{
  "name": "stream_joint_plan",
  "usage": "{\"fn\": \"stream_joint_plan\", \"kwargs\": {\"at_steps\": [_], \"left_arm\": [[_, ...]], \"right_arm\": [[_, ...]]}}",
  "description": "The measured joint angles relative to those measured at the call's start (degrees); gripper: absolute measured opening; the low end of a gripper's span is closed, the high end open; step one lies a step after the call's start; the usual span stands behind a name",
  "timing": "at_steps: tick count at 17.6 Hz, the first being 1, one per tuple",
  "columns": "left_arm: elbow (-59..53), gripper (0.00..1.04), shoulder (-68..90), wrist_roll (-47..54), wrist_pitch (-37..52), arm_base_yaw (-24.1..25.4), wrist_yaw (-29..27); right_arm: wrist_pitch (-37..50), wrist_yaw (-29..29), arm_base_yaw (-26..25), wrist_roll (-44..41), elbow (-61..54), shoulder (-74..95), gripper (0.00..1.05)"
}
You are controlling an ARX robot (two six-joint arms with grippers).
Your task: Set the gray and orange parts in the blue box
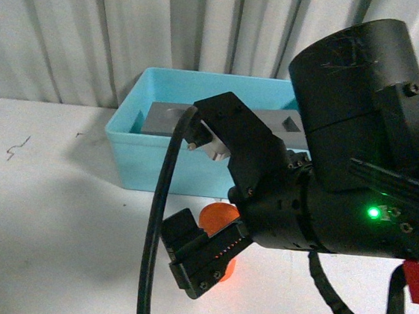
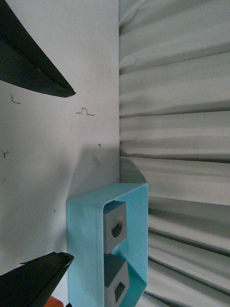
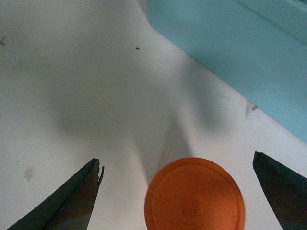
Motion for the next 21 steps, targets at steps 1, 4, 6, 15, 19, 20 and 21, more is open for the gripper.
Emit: {"fn": "stream_joint_plan", "kwargs": {"at_steps": [1, 4, 6, 15, 19, 20, 21], "left_arm": [[0.0, 0.98, 0.0, 0.0, 0.0, 0.0, 0.0], [0.0, 0.98, 0.0, 0.0, 0.0, 0.0, 0.0], [0.0, 0.98, 0.0, 0.0, 0.0, 0.0, 0.0], [0.0, 0.98, 0.0, 0.0, 0.0, 0.0, 0.0], [0.0, 0.98, 0.0, 0.0, 0.0, 0.0, 0.0], [0.0, 0.98, 0.0, 0.0, 0.0, 0.0, 0.0], [0.0, 0.98, 0.0, 0.0, 0.0, 0.0, 0.0]], "right_arm": [[0.0, 0.2, 0.4, 0.4, 0.7, 0.8, 0.98], [-0.7, 1.3, 0.7, 0.7, 1.8, 2.0, 0.98], [-1.2, 1.7, 1.0, 0.7, 2.3, 2.6, 0.81], [3.0, 1.6, -6.3, 3.8, 2.1, -15.6, 0.47], [0.3, 8.5, -10.8, 9.9, 26.8, 1.6, 0.46], [0.3, 8.9, -10.2, 10.4, 28.2, 2.7, 0.46], [-0.1, 9.8, -10.0, 10.8, 29.5, 3.8, 0.46]]}}
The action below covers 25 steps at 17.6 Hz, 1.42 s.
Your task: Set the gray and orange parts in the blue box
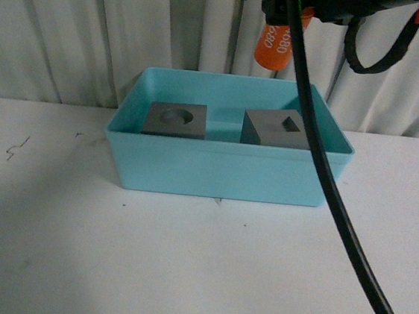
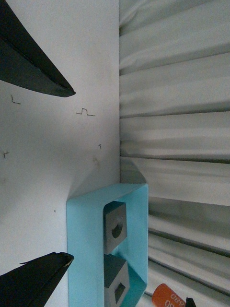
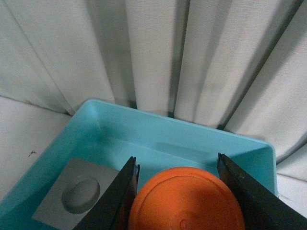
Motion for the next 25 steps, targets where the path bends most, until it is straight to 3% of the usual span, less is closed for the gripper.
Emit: {"fn": "stream_joint_plan", "kwargs": {"at_steps": [13, 25], "left_arm": [[0.0, 0.98, 0.0, 0.0, 0.0, 0.0, 0.0], [0.0, 0.98, 0.0, 0.0, 0.0, 0.0, 0.0]], "right_arm": [[-1.8, 4.1, 4.0, 5.6, 5.2, 9.2, 0.46], [-1.7, 5.6, 4.3, 9.7, 5.3, 14.2, 0.46]]}}
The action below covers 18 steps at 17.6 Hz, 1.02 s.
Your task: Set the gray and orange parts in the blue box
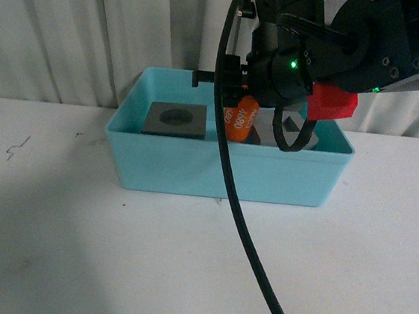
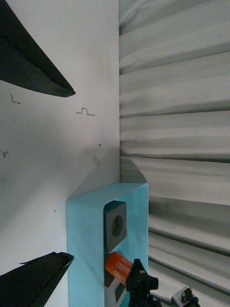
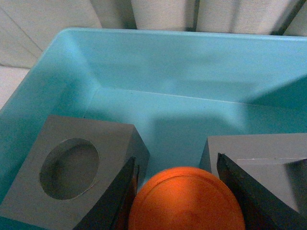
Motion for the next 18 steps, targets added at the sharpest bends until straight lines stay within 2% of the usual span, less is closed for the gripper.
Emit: {"fn": "stream_joint_plan", "kwargs": {"at_steps": [9, 10, 12, 14, 16, 18], "left_arm": [[0.0, 0.98, 0.0, 0.0, 0.0, 0.0, 0.0], [0.0, 0.98, 0.0, 0.0, 0.0, 0.0, 0.0], [0.0, 0.98, 0.0, 0.0, 0.0, 0.0, 0.0], [0.0, 0.98, 0.0, 0.0, 0.0, 0.0, 0.0], [0.0, 0.98, 0.0, 0.0, 0.0, 0.0, 0.0], [0.0, 0.98, 0.0, 0.0, 0.0, 0.0, 0.0]], "right_arm": [[0.4, 2.0, 1.5, 1.3, 0.7, 3.4, 0.46], [0.5, 2.1, 1.5, 1.3, 0.7, 3.4, 0.51], [2.1, 2.0, 1.5, 1.3, 0.7, 3.4, 0.70], [4.1, 1.7, 1.5, 1.6, 0.0, 2.8, 0.82], [8.8, 1.6, 1.3, 2.7, -4.3, -0.6, 0.99], [14.9, 1.7, 0.7, 2.8, -12.1, -9.4, 0.97]]}}
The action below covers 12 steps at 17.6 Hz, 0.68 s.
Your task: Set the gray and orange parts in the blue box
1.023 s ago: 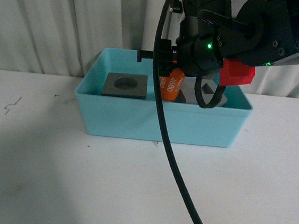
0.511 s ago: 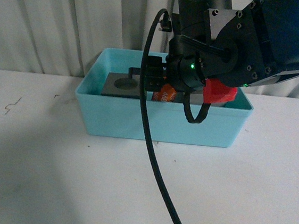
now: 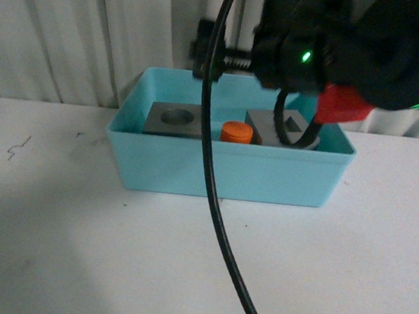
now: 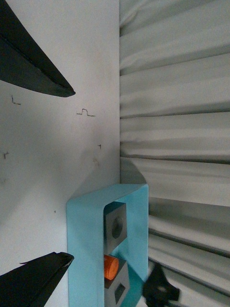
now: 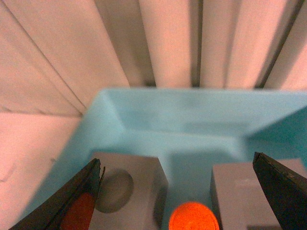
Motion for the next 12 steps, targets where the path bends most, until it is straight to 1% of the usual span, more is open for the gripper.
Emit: {"fn": "stream_joint_plan", "kwargs": {"at_steps": [1, 2, 3, 4, 5, 6, 7, 8, 9, 10, 11, 12], "left_arm": [[0.0, 0.98, 0.0, 0.0, 0.0, 0.0, 0.0], [0.0, 0.98, 0.0, 0.0, 0.0, 0.0, 0.0], [0.0, 0.98, 0.0, 0.0, 0.0, 0.0, 0.0], [0.0, 0.98, 0.0, 0.0, 0.0, 0.0, 0.0], [0.0, 0.98, 0.0, 0.0, 0.0, 0.0, 0.0], [0.0, 0.98, 0.0, 0.0, 0.0, 0.0, 0.0], [0.0, 0.98, 0.0, 0.0, 0.0, 0.0, 0.0], [0.0, 0.98, 0.0, 0.0, 0.0, 0.0, 0.0], [0.0, 0.98, 0.0, 0.0, 0.0, 0.0, 0.0], [0.0, 0.98, 0.0, 0.0, 0.0, 0.0, 0.0], [0.0, 0.98, 0.0, 0.0, 0.0, 0.0, 0.0], [0.0, 0.98, 0.0, 0.0, 0.0, 0.0, 0.0]], "right_arm": [[3.7, 0.0, -0.9, -0.1, -6.5, -8.8, 0.98], [5.5, 0.6, -2.1, -0.2, -12.4, -17.0, 0.98], [5.6, 0.7, -3.3, -0.1, -18.0, -23.7, 0.98], [5.2, 2.0, -4.3, -0.2, -24.1, -29.8, 0.98], [-0.4, 6.7, -5.3, 0.2, -37.0, -40.7, 0.98], [-5.8, 10.2, -5.1, 1.6, -44.5, -47.6, 0.98], [-13.5, 15.5, -3.7, 4.6, -51.9, -57.2, 0.98], [-20.5, 20.5, -1.3, 8.0, -56.6, -66.2, 0.98], [-28.2, 25.6, 2.7, 13.2, -59.9, -73.9, 0.98], [-34.9, 29.2, 6.7, 17.3, -61.4, -78.4, 0.98], [-41.2, 33.7, 12.5, 24.3, -61.3, -80.1, 0.98], [-44.0, 35.5, 15.1, 27.7, -60.7, -79.1, 0.98]]}}
